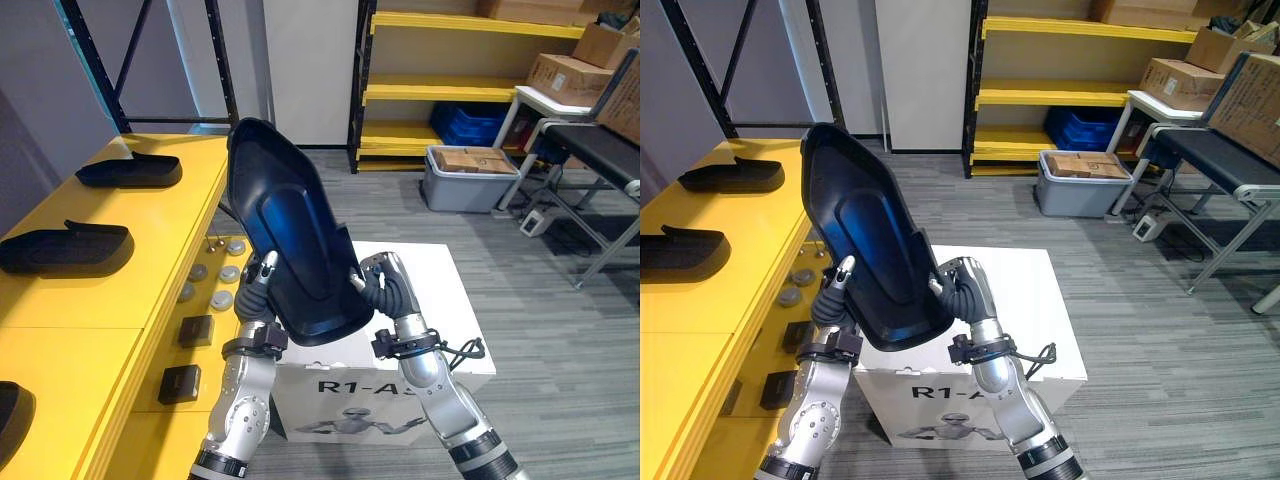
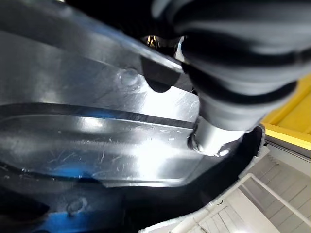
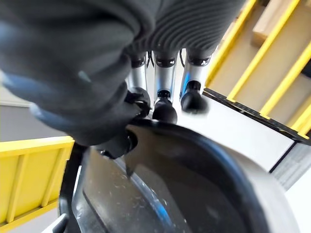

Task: Walk over and take plastic housings, then place them on the shelf

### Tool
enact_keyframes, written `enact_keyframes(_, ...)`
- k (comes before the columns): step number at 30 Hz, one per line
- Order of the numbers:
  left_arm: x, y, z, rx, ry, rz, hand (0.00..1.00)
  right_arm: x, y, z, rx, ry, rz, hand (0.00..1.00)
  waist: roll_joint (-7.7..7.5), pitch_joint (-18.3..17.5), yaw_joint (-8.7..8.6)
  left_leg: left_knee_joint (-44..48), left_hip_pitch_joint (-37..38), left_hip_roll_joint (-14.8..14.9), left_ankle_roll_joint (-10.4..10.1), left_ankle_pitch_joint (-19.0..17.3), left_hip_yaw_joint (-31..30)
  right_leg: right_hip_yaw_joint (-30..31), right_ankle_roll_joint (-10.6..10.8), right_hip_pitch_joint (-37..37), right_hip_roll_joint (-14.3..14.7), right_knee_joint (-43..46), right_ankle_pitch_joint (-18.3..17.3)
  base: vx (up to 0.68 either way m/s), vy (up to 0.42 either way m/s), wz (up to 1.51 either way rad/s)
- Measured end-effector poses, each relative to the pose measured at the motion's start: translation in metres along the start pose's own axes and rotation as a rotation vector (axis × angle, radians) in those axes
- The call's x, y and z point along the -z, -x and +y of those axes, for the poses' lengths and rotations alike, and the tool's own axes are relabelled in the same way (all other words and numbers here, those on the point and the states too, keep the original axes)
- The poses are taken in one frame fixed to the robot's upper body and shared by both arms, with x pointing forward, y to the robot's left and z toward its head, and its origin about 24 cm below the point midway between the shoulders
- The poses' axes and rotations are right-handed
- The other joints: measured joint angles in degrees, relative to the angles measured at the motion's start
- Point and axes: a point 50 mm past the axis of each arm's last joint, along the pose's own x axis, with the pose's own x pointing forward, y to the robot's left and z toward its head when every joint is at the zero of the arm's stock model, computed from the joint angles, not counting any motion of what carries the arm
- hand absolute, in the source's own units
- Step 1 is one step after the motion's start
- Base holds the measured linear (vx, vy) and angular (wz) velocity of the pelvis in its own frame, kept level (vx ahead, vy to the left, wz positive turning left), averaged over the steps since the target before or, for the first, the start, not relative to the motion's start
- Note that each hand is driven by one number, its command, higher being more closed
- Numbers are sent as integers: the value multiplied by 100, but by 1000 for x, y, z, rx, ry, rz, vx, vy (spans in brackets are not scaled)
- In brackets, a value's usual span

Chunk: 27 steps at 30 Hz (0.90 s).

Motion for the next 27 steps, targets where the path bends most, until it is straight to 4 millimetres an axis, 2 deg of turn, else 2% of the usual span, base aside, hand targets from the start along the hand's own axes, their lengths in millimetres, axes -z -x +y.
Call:
enact_keyframes(7, -3, 0, -6, 28, -51, -14, 100, 5, 2, -10, 19, -101, 42, 0, -1, 1, 5, -1, 40, 9, -3, -3, 48, 24, 0, 14, 5, 16, 0, 0, 0, -2)
enact_keyframes(10, -10, 0, -13, 57, -45, -57, 100, -6, -2, -21, 53, -178, 0, 0, -2, 2, 10, -5, 60, 18, -10, -9, 112, 80, 0, 7, 13, 26, 0, -2, 1, -9)
enact_keyframes(11, -13, -1, -17, 71, -51, -79, 100, -13, -5, -32, 100, -235, -33, 0, -1, 2, 32, -4, 86, 25, -6, -25, 146, 142, 0, 7, 18, 31, 0, -8, 2, -15)
enact_keyframes(18, -11, 0, -29, 165, -172, -102, 100, -35, -7, -68, 171, -430, -171, 0, -1, 3, -4, -6, 94, 22, 5, -54, 214, 229, 2, -33, 27, 48, -1, -9, -2, -7)
enact_keyframes(19, -12, 0, -28, 153, -179, -108, 100, -37, -6, -79, 220, -460, -194, 0, 3, 6, -2, -5, 94, 22, 3, -63, 225, 267, 2, -41, 32, 48, -1, 0, 2, -8)
enact_keyframes(21, -20, 7, -6, 69, -257, -136, 100, -37, 10, -147, 529, -482, -301, 0, 6, 9, 2, -1, 94, 19, 23, -104, 270, 301, 6, -54, 28, 43, -2, 8, 4, -10)
enact_keyframes(22, -22, 9, 0, 38, -282, -137, 100, -37, 17, -162, 600, -471, -330, 0, 6, 10, -8, 5, 94, 16, 24, -116, 277, 304, 8, -53, 24, 40, -4, 18, 5, -8)
enact_keyframes(23, -26, 14, 14, -20, -320, -140, 100, -35, 31, -190, 729, -456, -374, 0, 8, 11, -60, 6, 92, 13, 27, -127, 299, 307, 9, -55, 20, 23, -4, 21, 4, -6)
enact_keyframes(24, -32, 19, 25, -76, -364, -151, 100, -33, 46, -209, 823, -435, -399, 0, 9, 14, -88, 5, 87, 10, 27, -137, 303, 308, 10, -57, 19, 10, -4, 21, 2, -6)
enact_keyframes(27, -38, 24, 35, -133, -415, -169, 100, -25, 78, -233, 961, -368, -384, 0, 14, 18, -138, 5, 76, 10, 25, -157, 304, 308, 19, -58, 15, -9, -10, 0, 0, 0)
